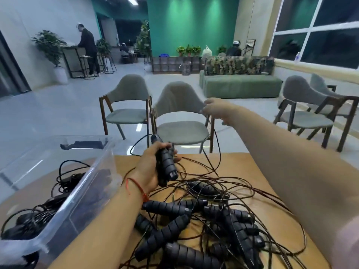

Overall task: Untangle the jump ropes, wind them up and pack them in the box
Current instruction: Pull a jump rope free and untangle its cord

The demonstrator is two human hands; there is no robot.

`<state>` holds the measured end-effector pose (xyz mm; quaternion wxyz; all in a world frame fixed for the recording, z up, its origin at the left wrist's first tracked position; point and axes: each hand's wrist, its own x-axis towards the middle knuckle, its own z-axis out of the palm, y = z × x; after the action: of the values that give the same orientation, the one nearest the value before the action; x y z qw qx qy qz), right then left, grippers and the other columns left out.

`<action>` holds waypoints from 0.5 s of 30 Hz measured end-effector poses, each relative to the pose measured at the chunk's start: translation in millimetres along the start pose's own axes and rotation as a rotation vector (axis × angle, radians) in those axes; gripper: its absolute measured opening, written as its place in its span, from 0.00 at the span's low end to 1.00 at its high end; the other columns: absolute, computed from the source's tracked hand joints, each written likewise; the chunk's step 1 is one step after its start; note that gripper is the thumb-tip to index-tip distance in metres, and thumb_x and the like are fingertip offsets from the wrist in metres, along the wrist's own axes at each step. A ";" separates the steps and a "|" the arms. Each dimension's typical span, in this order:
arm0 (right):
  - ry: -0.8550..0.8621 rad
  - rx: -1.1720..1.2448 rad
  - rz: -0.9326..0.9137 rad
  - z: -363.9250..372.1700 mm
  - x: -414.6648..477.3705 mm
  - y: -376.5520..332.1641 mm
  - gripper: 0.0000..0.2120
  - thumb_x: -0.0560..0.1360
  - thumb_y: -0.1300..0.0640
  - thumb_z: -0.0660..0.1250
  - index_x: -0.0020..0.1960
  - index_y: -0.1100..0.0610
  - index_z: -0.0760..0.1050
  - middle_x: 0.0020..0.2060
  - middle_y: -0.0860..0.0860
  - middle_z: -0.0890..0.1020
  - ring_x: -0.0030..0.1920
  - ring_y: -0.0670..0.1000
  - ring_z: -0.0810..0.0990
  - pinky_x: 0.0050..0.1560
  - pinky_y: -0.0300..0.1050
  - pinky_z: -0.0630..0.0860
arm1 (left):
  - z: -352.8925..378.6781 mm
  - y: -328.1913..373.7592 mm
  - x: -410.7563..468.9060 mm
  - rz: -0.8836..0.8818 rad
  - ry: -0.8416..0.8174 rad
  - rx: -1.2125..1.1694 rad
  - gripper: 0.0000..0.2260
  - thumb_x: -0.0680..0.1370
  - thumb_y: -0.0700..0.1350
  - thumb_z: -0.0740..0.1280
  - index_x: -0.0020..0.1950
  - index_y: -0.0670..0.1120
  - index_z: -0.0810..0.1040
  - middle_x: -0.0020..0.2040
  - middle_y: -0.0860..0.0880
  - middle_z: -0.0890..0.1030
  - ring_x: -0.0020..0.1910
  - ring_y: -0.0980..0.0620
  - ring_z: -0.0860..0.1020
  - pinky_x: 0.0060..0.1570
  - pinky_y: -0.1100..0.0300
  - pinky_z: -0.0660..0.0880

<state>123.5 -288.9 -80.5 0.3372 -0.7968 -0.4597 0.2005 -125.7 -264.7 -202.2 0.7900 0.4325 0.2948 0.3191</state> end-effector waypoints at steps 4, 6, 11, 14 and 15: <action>-0.111 0.040 -0.036 55.1 -16.3 37.3 0.14 0.82 0.51 0.71 0.67 0.50 0.81 0.59 0.50 0.82 0.59 0.56 0.82 0.46 0.47 0.75 | -2.3 -21.7 -8.1 -0.087 -0.040 0.173 0.20 0.79 0.48 0.65 0.66 0.37 0.77 0.47 0.42 0.84 0.31 0.53 0.81 0.31 0.61 0.75; -0.155 0.126 -0.078 88.5 -31.0 49.4 0.13 0.83 0.48 0.68 0.66 0.49 0.80 0.58 0.50 0.82 0.58 0.54 0.83 0.52 0.47 0.80 | -6.5 -29.1 -7.6 -0.036 -0.035 0.230 0.23 0.76 0.49 0.65 0.68 0.37 0.76 0.41 0.45 0.84 0.30 0.54 0.79 0.31 0.61 0.74; -0.085 0.468 -0.052 145.7 -58.0 55.5 0.16 0.86 0.41 0.61 0.70 0.47 0.72 0.64 0.51 0.79 0.60 0.54 0.82 0.63 0.59 0.82 | -17.7 -42.8 10.0 0.088 0.026 0.165 0.24 0.76 0.47 0.64 0.69 0.37 0.76 0.60 0.39 0.85 0.55 0.41 0.82 0.56 0.46 0.77; -0.061 0.633 -0.048 165.6 -63.0 63.2 0.14 0.86 0.40 0.61 0.67 0.45 0.71 0.61 0.51 0.81 0.58 0.52 0.84 0.59 0.58 0.84 | -24.2 -50.0 33.5 0.136 0.075 0.098 0.20 0.75 0.46 0.66 0.65 0.38 0.77 0.58 0.36 0.83 0.49 0.41 0.83 0.53 0.43 0.79; -0.087 0.649 -0.064 172.0 -67.5 67.6 0.13 0.86 0.40 0.60 0.67 0.43 0.70 0.60 0.49 0.82 0.58 0.51 0.84 0.58 0.57 0.84 | -26.2 -52.7 37.9 0.125 0.088 0.066 0.21 0.74 0.46 0.67 0.64 0.39 0.77 0.58 0.34 0.82 0.49 0.39 0.83 0.53 0.41 0.80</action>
<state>22.0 -310.4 -247.7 0.5597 -0.6237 -0.4106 0.3594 -108.5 -245.1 -267.1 0.7401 0.4617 0.3119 0.3767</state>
